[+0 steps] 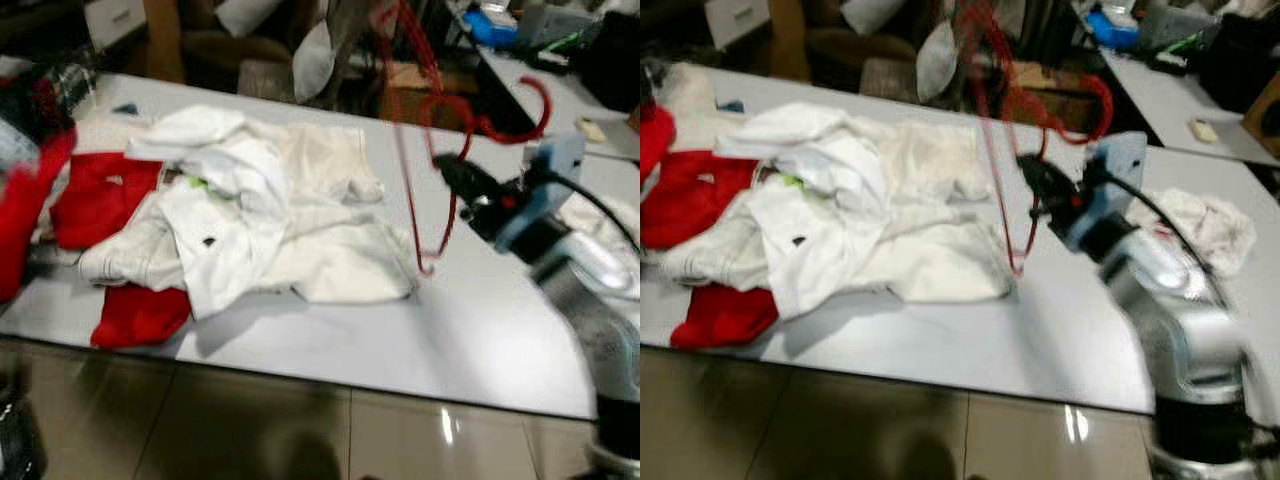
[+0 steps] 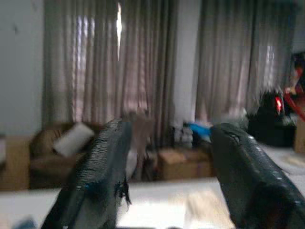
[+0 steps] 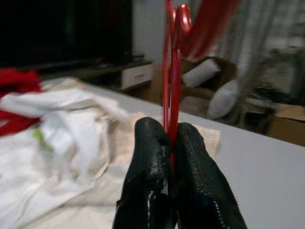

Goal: Hang hanger

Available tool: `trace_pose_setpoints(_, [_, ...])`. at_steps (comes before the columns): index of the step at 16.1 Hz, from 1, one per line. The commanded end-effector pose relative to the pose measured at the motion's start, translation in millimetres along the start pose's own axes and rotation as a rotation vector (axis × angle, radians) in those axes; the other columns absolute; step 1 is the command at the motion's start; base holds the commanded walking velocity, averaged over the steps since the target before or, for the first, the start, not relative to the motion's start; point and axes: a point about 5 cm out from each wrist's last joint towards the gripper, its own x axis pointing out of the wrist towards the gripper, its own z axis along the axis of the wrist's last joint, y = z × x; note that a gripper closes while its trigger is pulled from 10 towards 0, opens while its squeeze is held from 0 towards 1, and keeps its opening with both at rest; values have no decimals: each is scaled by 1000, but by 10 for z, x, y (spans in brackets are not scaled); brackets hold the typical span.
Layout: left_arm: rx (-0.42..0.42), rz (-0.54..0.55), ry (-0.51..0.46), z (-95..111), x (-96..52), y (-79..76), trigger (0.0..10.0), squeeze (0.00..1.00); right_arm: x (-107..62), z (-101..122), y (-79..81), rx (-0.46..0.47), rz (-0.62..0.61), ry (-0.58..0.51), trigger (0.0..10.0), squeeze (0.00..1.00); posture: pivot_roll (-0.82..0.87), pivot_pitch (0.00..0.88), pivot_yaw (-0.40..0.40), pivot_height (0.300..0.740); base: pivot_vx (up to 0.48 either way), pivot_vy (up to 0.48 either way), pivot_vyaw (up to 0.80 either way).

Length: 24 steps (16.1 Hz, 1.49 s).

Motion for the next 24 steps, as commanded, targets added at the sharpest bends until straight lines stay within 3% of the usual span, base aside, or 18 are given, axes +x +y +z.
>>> trace_pose_setpoints(1, [97,-4,65,-80,41,-141,10000,0,-44,15,-139,-44,-184,7,10000,0,5,0,-107,740,0,0,0])
trace_pose_setpoints(3, [258,-58,201,-387,72,-466,10000,0,-118,-154,-139,-40,-287,51,10000,0,-6,0,-100,740,0,0,0])
trace_pose_setpoints(5, [160,-34,210,-544,79,-675,10000,0,-173,-264,-100,-75,-320,102,10000,0,-22,0,-85,740,0,0,0])
trace_pose_setpoints(6, [96,-27,255,-767,33,-863,10000,0,-226,-361,-67,-109,-352,143,10000,0,-31,0,-74,740,0,0,0])
trace_pose_setpoints(8, [62,28,302,-1022,-94,-1032,10000,0,-300,-465,31,-110,-372,176,10000,0,-43,0,-63,740,0,0,0])
trace_pose_setpoints(10, [38,78,280,-1021,-176,-1173,10000,0,-357,-512,109,-88,-373,167,10000,0,-46,0,-56,740,0,0,0])
trace_pose_setpoints(14, [64,75,324,-1109,-297,-1264,10000,0,-370,-559,164,-128,-362,177,10000,0,-45,0,-59,740,0,-204,0])
trace_pose_setpoints(18, [75,95,365,-1214,-377,-1296,10000,0,-361,-546,228,-78,-349,145,10000,0,-54,0,-63,740,0,-393,-123])
trace_pose_setpoints(22, [71,96,378,-1241,-404,-1379,10000,0,-337,-533,160,-125,-382,150,10000,0,-44,0,-66,740,0,-445,-641])
trace_pose_setpoints(24, [72,101,384,-1252,-421,-1365,10000,0,-332,-547,154,-102,-393,165,10000,0,-44,0,-66,740,0,-446,-213])
